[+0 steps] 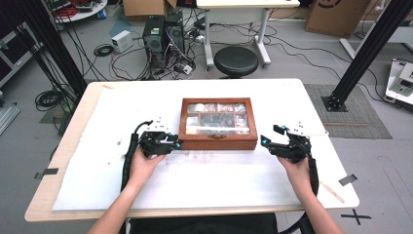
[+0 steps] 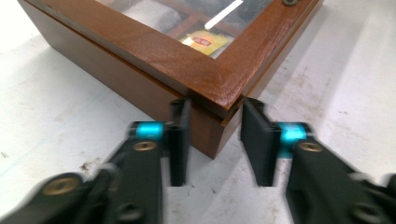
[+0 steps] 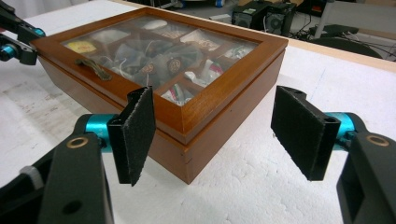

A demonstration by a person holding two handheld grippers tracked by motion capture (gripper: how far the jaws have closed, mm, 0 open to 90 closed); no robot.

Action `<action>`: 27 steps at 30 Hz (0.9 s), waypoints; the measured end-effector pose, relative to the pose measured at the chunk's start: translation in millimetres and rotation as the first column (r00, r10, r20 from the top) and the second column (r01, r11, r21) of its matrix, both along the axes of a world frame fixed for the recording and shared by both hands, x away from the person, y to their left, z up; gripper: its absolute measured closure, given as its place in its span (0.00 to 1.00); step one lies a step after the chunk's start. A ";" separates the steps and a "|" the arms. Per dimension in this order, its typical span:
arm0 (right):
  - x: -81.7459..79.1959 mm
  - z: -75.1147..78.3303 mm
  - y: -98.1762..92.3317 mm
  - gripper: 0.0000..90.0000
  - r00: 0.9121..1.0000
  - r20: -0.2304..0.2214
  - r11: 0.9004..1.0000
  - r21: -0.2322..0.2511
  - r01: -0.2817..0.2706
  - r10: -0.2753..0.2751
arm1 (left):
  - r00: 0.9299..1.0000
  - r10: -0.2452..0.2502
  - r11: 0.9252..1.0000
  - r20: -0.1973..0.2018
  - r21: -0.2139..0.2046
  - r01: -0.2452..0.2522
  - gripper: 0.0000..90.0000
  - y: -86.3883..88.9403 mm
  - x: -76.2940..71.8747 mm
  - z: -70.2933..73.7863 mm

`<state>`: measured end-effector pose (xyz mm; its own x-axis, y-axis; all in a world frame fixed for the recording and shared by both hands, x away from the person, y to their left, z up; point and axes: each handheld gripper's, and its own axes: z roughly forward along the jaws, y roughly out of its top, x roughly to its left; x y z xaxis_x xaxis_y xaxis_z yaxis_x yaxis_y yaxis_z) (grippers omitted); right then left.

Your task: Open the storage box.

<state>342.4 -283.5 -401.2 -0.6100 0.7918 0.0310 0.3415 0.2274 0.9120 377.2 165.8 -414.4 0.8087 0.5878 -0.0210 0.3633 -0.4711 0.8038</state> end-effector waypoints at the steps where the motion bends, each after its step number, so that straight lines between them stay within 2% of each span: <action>1: 0.0 0.0 0.0 0.35 1.000 0.000 1.000 0.000 0.000 0.000 | 1.000 0.000 1.000 0.000 0.000 0.000 0.74 0.0 0.0 0.0; 16: -1.3 1.1 -1.5 0.35 1.000 0.018 1.000 0.004 0.010 -0.011 | 0.999 0.027 1.000 0.021 -0.006 -0.027 0.71 -1.6 -2.5 3.7; 18: -1.9 1.2 -1.4 0.35 1.000 0.014 1.000 0.010 0.012 -0.012 | 0.999 0.032 0.999 0.032 -0.009 -0.032 0.71 -1.8 -3.4 5.0; 20: -2.2 1.4 -1.5 0.35 1.000 0.014 1.000 0.010 0.014 -0.014 | 0.996 0.057 0.998 0.063 -0.003 -0.057 0.65 -2.9 -5.3 8.1; 27: -2.7 2.0 -2.7 0.35 0.999 0.028 1.000 0.014 0.017 -0.017 | 0.992 0.075 0.997 0.098 -0.022 -0.073 0.65 -2.7 -8.0 13.2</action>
<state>339.7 -286.2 -399.3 -0.5971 0.8018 0.0249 0.3192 0.2090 0.9244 369.1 163.0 -401.2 0.7614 0.6466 0.0454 0.3154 -0.4307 0.8456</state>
